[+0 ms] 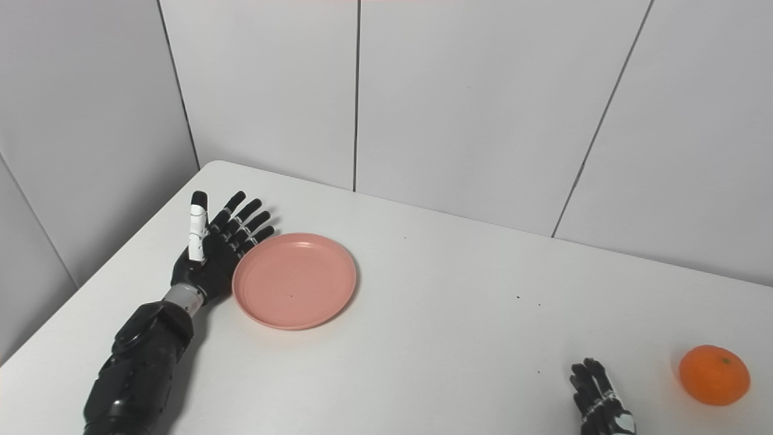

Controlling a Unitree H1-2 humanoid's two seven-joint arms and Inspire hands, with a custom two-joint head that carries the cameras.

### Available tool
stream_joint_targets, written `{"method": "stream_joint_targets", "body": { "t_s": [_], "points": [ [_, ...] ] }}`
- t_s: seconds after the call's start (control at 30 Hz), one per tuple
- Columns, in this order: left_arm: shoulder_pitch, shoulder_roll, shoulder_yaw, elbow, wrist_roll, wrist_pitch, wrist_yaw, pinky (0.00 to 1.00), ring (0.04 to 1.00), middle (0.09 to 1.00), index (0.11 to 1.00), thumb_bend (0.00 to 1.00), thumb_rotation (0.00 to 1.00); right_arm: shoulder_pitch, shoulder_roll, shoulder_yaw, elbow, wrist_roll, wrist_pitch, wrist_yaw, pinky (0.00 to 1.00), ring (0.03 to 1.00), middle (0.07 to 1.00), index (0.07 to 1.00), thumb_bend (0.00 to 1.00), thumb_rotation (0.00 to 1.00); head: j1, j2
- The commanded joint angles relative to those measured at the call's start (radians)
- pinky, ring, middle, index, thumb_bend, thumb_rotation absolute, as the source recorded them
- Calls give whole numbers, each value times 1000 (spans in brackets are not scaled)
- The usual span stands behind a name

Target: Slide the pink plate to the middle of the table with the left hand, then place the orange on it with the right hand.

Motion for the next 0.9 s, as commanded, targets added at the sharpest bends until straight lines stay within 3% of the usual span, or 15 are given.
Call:
{"method": "stream_joint_targets", "body": {
  "t_s": [0.0, 0.13, 0.3, 0.57, 0.87],
  "points": [
    [16, -8, -10, -1, -1, 43, 1, 869, 900, 927, 956, 916, 821, 63, 31, 23, 50, 10, 17, 4, 1000, 938, 893, 894, 862, 1000, -11, 5],
    [23, -10, -19, -7, 2, 49, -1, 878, 900, 931, 961, 903, 828, 66, 34, 28, 41, 8, 23, 1, 999, 929, 886, 884, 859, 1000, -26, 11],
    [27, -11, -31, -13, 21, 48, 16, 820, 875, 911, 937, 917, 825, 72, 38, 38, 28, 8, 33, -5, 1000, 934, 887, 879, 829, 1000, -46, 22],
    [14, 4, -26, 2, -8, 70, -10, 884, 906, 938, 954, 894, 838, 72, 57, 70, 13, -27, 30, -24, 988, 920, 872, 867, 822, 1000, -153, 68],
    [4, 21, -23, 20, -9, 88, -33, 891, 923, 947, 949, 915, 819, 68, 77, 104, -16, -43, 63, -63, 997, 928, 872, 861, 834, 1000, -202, 92]
  ]
}}
